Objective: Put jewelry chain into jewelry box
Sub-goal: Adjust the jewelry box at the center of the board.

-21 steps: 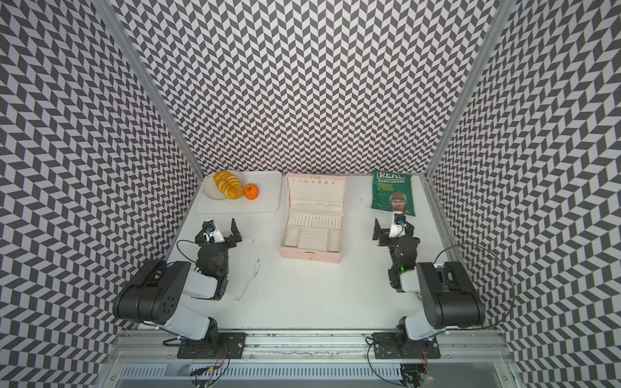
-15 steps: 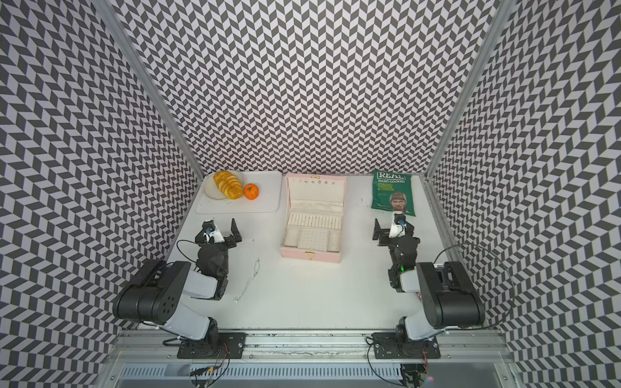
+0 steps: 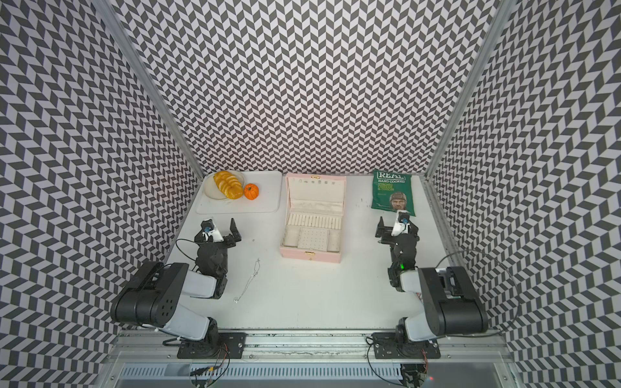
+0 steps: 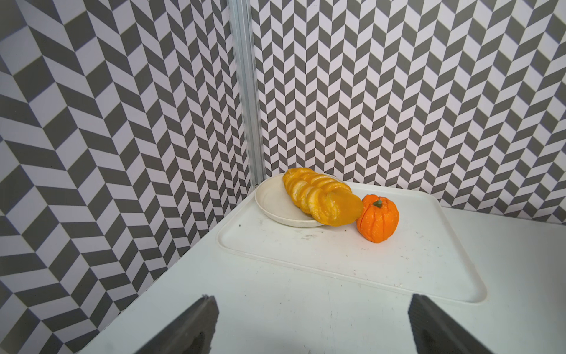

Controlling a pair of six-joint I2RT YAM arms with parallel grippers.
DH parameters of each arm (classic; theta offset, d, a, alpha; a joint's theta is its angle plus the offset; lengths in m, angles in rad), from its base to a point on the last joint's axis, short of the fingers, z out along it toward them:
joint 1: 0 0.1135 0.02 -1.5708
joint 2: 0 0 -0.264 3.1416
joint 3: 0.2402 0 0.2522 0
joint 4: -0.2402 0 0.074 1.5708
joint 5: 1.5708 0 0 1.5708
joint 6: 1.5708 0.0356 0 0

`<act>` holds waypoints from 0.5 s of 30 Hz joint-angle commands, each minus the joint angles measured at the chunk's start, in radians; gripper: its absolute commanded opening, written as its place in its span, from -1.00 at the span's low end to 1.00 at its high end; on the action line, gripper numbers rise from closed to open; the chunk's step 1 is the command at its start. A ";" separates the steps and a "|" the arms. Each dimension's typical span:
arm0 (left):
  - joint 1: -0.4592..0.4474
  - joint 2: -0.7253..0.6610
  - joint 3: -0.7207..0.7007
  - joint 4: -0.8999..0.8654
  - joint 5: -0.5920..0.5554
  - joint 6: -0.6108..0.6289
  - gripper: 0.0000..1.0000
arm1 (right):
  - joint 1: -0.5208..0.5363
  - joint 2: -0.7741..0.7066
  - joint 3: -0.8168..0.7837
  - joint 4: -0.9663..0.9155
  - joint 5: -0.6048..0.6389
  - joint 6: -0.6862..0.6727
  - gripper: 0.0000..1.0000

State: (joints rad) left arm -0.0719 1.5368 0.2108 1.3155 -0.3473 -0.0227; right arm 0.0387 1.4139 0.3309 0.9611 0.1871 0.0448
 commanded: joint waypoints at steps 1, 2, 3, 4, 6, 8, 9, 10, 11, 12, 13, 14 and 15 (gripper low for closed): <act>-0.010 -0.018 0.004 0.008 -0.014 0.013 1.00 | 0.007 -0.117 0.115 -0.229 0.145 0.120 1.00; -0.024 -0.032 0.025 -0.027 -0.068 0.021 1.00 | 0.007 -0.139 0.132 -0.256 0.145 0.135 1.00; -0.031 -0.063 0.065 -0.139 -0.099 0.011 1.00 | 0.006 -0.163 0.145 -0.273 0.140 0.165 1.00; -0.028 -0.093 0.106 -0.237 -0.096 0.002 1.00 | 0.007 -0.184 0.154 -0.291 0.143 0.211 1.00; -0.027 -0.143 0.175 -0.372 -0.106 0.007 1.00 | 0.007 -0.220 0.192 -0.391 0.186 0.360 1.00; -0.035 -0.193 0.208 -0.418 -0.175 -0.011 1.00 | 0.006 -0.243 0.261 -0.560 0.219 0.498 1.00; -0.035 -0.222 0.230 -0.462 -0.211 -0.055 1.00 | 0.006 -0.246 0.304 -0.629 0.224 0.549 1.00; -0.037 -0.251 0.264 -0.532 -0.251 -0.120 1.00 | 0.007 -0.246 0.327 -0.670 0.223 0.581 1.00; -0.038 -0.275 0.310 -0.650 -0.290 -0.203 1.00 | 0.006 -0.245 0.344 -0.689 0.220 0.607 1.00; -0.038 -0.291 0.379 -0.794 -0.302 -0.285 1.00 | 0.006 -0.239 0.354 -0.698 0.209 0.637 1.00; -0.038 -0.296 0.457 -0.972 -0.305 -0.363 1.00 | 0.005 -0.234 0.373 -0.720 0.193 0.657 1.00; -0.037 -0.294 0.523 -1.108 -0.281 -0.440 1.00 | 0.003 -0.226 0.392 -0.742 0.164 0.666 1.00; -0.037 -0.292 0.566 -1.184 -0.229 -0.458 1.00 | 0.003 -0.219 0.410 -0.762 0.122 0.664 1.00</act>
State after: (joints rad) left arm -0.1051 1.2579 0.6651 0.5541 -0.5671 -0.2745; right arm 0.0391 1.1809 0.6926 0.3248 0.3565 0.5934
